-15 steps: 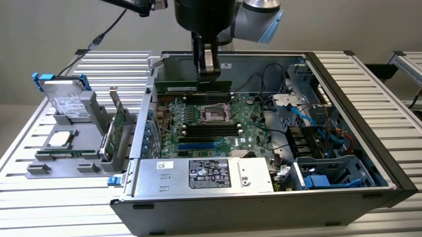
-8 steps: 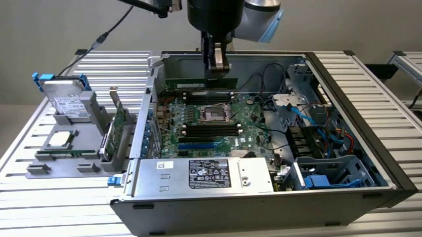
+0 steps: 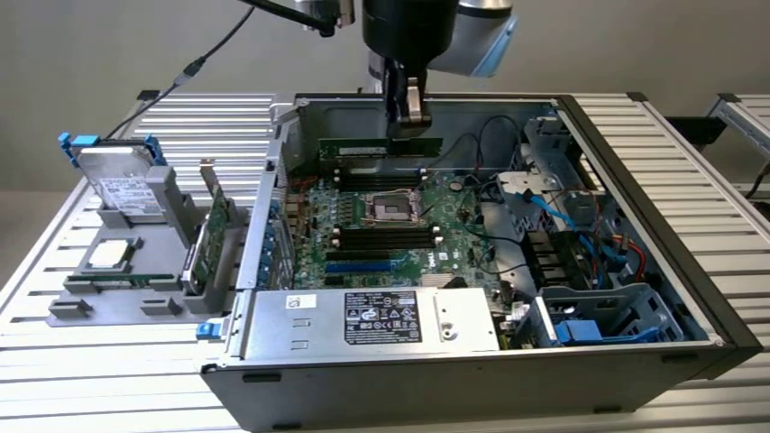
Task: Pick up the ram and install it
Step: 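Pick up the ram and move it above insertion slot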
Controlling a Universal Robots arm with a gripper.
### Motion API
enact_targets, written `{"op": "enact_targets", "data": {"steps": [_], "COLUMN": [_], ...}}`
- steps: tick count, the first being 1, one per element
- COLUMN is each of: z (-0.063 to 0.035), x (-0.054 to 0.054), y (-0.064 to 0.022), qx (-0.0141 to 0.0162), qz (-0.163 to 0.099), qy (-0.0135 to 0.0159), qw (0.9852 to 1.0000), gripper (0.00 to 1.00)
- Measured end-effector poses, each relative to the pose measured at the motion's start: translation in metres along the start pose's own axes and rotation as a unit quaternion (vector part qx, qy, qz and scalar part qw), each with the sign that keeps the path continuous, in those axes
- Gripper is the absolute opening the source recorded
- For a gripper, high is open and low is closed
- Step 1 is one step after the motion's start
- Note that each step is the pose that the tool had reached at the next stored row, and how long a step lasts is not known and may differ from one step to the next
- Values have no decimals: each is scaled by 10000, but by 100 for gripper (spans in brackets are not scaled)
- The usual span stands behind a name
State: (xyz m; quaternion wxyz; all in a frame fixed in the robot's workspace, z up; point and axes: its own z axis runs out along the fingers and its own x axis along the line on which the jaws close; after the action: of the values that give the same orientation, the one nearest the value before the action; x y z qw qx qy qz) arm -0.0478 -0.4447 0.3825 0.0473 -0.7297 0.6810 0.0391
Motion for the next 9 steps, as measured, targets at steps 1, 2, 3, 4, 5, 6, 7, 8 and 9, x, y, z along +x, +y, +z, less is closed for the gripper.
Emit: {"op": "enact_targets", "data": {"steps": [1, 2, 3, 4, 5, 6, 7, 8, 9], "z": [14, 27, 41, 54, 67, 78, 88, 96, 102], "x": [-19, -40, -61, -82, -104, -127, -145, -156, -164], "y": [-22, -46, -66, -86, -105, -119, -125, -126, -127], "qx": [0, 0, 0, 0, 0, 0, 1, 1, 3], "qz": [0, 0, 0, 1, 1, 0, 2, 10, 22], "qy": [0, 0, 0, 0, 0, 0, 0, 0, 0], "qw": [10000, 10000, 10000, 10000, 10000, 10000, 10000, 10000, 10000], "gripper": [13, 13, 13, 13, 13, 13, 13, 13, 13]}}
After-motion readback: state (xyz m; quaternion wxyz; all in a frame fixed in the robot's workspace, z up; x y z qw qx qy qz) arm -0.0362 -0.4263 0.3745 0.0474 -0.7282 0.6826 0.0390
